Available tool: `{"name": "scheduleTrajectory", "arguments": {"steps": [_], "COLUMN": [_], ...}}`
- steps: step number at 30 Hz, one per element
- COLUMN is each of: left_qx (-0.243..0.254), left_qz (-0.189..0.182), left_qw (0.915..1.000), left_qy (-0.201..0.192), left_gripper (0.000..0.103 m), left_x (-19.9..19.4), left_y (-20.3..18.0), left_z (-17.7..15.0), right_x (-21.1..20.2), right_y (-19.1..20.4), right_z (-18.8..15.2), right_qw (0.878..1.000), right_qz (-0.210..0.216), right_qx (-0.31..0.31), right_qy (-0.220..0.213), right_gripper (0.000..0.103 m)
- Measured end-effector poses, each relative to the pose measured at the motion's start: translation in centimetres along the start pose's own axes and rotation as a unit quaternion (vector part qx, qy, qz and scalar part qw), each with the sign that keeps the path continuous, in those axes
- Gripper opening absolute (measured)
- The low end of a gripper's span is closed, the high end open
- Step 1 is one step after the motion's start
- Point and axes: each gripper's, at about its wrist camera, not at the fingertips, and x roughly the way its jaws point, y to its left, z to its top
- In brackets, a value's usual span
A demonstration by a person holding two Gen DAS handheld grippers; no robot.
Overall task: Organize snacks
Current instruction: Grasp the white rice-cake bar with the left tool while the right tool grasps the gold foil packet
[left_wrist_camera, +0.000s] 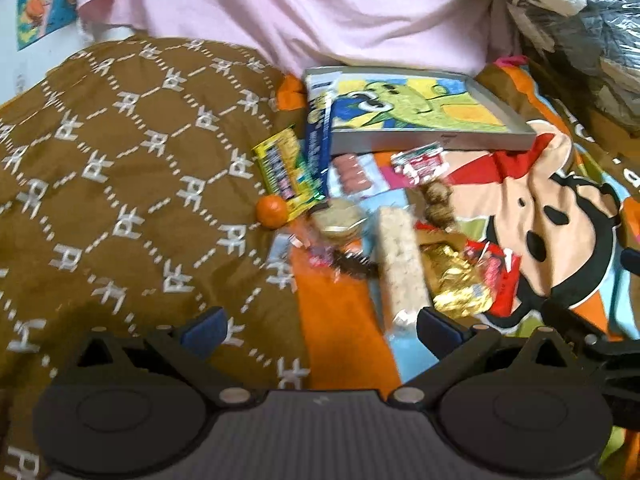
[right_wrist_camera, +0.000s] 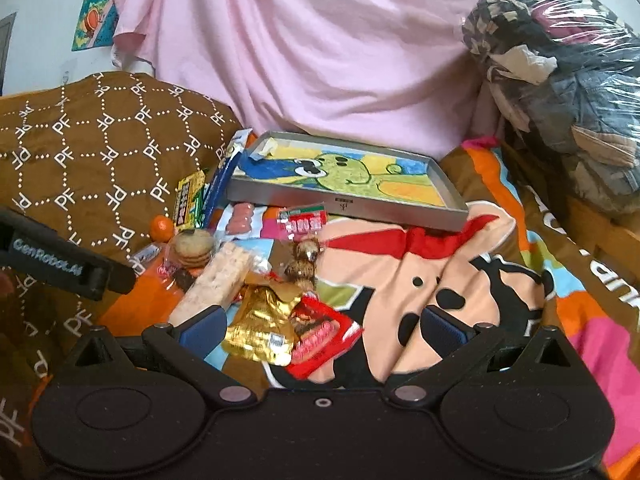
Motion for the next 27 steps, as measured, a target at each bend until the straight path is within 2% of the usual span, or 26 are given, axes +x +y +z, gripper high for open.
{"name": "scheduleTrajectory", "arguments": {"steps": [4, 8, 12, 16, 22, 27], "left_qx": [-0.005, -0.007, -0.005, 0.005, 0.034, 0.045], "left_qz": [-0.011, -0.016, -0.029, -0.052, -0.073, -0.079], "left_qw": [0.9999, 0.9998, 0.9991, 0.9975, 0.9946, 0.9921], "left_qy": [-0.001, 0.006, 0.031, 0.047, 0.066, 0.087], "left_gripper": [0.103, 0.103, 0.103, 0.103, 0.102, 0.091], "left_x": [1.0, 3.0, 6.0, 8.3, 10.4, 11.3], "left_y": [-0.5, -0.5, -0.7, -1.4, -2.4, -2.9], "left_z": [1.4, 2.4, 3.3, 4.0, 4.7, 4.6], "right_x": [2.3, 5.4, 8.3, 10.7, 11.4, 10.8], "right_y": [0.4, 1.0, 1.2, 1.8, 2.7, 3.8], "right_z": [0.3, 0.2, -0.1, -0.9, -1.6, -1.8], "right_qw": [0.999, 0.998, 0.997, 0.996, 0.997, 0.995], "right_qz": [0.006, 0.034, 0.054, 0.048, 0.042, 0.033], "right_qx": [-0.03, -0.048, -0.056, -0.065, -0.064, -0.088], "right_qy": [0.008, 0.016, 0.028, 0.044, 0.029, 0.013], "right_gripper": [0.102, 0.102, 0.102, 0.102, 0.099, 0.092]}}
